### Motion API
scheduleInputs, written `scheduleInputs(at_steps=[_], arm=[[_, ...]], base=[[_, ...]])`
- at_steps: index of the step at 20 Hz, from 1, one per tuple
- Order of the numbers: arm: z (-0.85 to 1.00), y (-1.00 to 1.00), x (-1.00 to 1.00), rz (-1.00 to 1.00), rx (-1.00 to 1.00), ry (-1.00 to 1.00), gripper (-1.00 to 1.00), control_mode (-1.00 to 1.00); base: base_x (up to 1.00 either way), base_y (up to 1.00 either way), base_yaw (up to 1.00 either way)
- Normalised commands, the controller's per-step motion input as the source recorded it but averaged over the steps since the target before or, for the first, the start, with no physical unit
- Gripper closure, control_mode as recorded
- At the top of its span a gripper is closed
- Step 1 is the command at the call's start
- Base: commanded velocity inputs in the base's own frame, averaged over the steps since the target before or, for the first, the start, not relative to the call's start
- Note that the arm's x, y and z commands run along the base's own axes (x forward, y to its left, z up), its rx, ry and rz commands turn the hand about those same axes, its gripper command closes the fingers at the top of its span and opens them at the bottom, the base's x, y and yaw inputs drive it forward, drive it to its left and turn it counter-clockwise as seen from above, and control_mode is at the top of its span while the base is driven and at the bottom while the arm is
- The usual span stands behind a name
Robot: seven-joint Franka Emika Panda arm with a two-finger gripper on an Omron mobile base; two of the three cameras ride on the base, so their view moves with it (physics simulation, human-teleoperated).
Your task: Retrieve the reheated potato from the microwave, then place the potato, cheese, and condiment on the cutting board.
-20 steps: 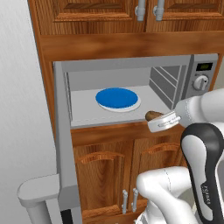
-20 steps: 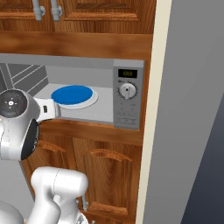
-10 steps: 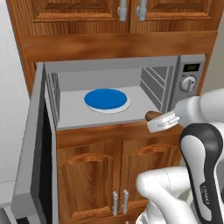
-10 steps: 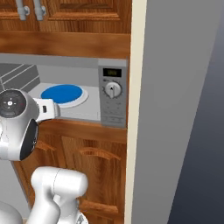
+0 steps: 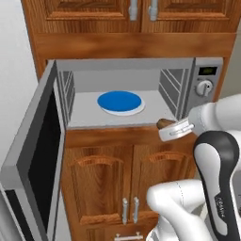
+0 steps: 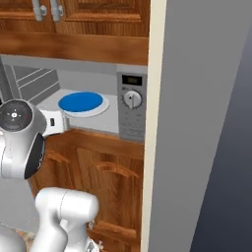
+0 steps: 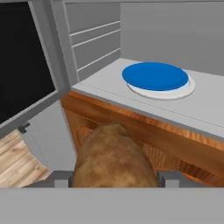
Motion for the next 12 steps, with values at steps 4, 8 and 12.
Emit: scheduleInputs(at_steps=[4,8,12], arm=[[0.0,0.0,0.0,0.0,0.0,0.0,1.0,1.0],[0.0,0.0,0.0,0.0,0.0,0.0,1.0,1.0],[0.0,0.0,0.0,0.0,0.0,0.0,1.0,1.0]], base=[[-0.58,-0.05,0.58],[-0.62,-0.12,0.55],[-0.63,-0.25,0.45]])
